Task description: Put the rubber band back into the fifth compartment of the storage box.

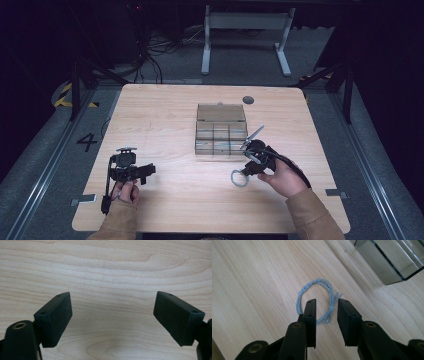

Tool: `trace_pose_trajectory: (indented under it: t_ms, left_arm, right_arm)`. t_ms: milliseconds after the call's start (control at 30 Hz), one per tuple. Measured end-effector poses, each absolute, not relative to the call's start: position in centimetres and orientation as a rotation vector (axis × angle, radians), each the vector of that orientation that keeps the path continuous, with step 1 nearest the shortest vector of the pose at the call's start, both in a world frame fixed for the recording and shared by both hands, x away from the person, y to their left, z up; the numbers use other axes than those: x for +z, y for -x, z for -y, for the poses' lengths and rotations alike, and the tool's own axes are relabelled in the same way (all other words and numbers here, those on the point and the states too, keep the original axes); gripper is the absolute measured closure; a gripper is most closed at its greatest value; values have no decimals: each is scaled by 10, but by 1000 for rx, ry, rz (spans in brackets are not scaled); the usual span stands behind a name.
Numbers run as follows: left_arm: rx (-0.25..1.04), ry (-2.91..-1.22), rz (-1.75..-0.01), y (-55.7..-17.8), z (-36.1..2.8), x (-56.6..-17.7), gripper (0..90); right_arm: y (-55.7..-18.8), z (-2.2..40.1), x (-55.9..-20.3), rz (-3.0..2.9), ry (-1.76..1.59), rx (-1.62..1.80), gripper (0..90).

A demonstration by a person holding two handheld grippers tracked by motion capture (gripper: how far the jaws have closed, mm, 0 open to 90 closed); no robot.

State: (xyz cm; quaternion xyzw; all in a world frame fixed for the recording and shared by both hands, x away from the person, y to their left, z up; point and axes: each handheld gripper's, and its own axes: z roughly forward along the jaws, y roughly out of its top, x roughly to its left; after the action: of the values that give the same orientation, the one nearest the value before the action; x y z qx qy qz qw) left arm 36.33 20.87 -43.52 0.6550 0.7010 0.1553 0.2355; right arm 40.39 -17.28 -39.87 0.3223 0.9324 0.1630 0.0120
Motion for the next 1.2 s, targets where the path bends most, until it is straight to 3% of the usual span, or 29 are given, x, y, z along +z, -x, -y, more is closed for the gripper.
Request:
trace_pose_trajectory:
  t_ms: [733,1000,1200]
  left_arm:
    - [421,-1795,-1926,-364,-209,-436,161]
    - [418,-1798,-1925,-364,-209,-436,161]
    - [416,-1797,-1926,-364,-209,-435,161]
  right_arm:
    - [-409,163,-426,-2879,-1059,424,705]
    - [-409,161,-430,-2865,-1055,396,739]
    - [-408,161,-430,-2851,-1048,372,841]
